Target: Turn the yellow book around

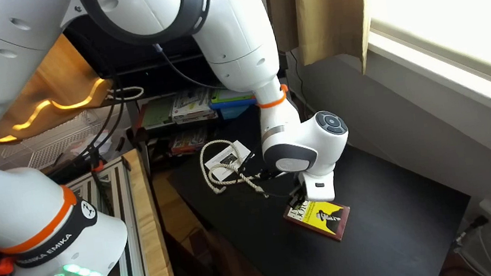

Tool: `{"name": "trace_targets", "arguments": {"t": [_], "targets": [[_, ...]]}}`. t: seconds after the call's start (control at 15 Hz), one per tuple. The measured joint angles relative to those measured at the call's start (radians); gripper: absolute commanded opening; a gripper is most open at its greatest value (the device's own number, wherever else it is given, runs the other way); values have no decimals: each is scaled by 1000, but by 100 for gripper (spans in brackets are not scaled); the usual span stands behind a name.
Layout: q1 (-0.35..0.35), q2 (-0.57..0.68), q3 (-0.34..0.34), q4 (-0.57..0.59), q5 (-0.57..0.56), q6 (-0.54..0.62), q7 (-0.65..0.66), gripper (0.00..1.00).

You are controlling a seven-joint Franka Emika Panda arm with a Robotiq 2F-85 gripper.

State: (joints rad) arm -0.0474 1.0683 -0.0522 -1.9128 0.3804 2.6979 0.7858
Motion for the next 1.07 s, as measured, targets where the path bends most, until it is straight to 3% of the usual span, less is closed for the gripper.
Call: {"name": "trace_targets", "arguments": {"t": [0.2, 0.33, 1.07], "targets": [[37, 12, -58, 25, -75, -131, -10, 0], [66, 32, -83, 39, -111, -151, -11, 0], [106, 160, -72, 79, -106, 27, -4, 0]]}}
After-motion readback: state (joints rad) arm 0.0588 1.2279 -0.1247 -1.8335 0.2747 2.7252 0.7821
